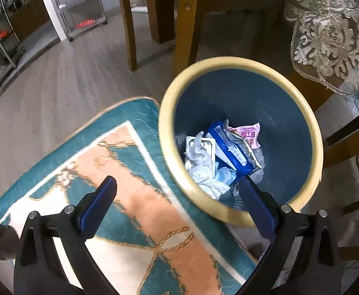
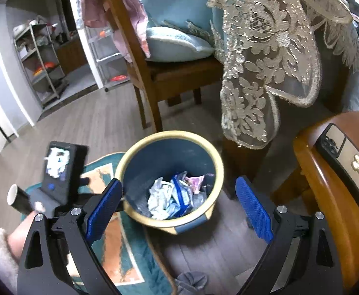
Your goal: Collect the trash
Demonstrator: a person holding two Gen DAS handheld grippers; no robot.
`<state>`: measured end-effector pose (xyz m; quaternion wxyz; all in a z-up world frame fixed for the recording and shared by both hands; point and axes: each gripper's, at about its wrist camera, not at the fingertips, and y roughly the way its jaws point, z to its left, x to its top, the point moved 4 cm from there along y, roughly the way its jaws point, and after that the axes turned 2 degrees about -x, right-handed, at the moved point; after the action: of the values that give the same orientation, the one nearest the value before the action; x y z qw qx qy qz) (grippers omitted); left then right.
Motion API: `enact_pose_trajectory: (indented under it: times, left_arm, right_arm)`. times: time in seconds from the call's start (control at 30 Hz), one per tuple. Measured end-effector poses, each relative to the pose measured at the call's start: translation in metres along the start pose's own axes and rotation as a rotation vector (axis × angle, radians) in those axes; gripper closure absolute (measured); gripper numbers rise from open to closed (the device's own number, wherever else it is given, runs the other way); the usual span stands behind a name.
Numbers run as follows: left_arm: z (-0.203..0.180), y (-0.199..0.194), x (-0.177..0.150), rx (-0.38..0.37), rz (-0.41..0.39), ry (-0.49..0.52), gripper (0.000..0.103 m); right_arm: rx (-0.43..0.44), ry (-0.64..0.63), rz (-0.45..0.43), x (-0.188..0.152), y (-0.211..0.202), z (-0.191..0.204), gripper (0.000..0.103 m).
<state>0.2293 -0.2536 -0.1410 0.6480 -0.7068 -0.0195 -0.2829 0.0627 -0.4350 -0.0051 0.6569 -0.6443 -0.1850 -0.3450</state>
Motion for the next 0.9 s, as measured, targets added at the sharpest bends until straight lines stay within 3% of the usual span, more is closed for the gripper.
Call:
enact_pose_trajectory:
  times: [0.17,0.5,0.7,0.9]
  left_arm:
    - [-0.004,-0.041,-0.012,0.055,-0.083,0.045,0.006]
    - [-0.013,-0.136,-0.041,0.039,-0.239,0.075,0.006]
    - [0.001,-0.160,-0.058,-0.025,-0.286,0.019,0.006]
    - [0.008,-0.174,-0.058,0.004,-0.325,0.022,0.006]
  right_arm:
    - [0.008,0.035,0.040,-0.003,0.009,-0.006,0.010]
    - [0.027,0.047,0.068,-0.009,0.011,-0.001,0.010]
    - [0.028,0.011,0.057,-0.009,0.009,0.008,0.010]
    - [0.027,-0.011,0.054,-0.009,0.007,0.016,0.010]
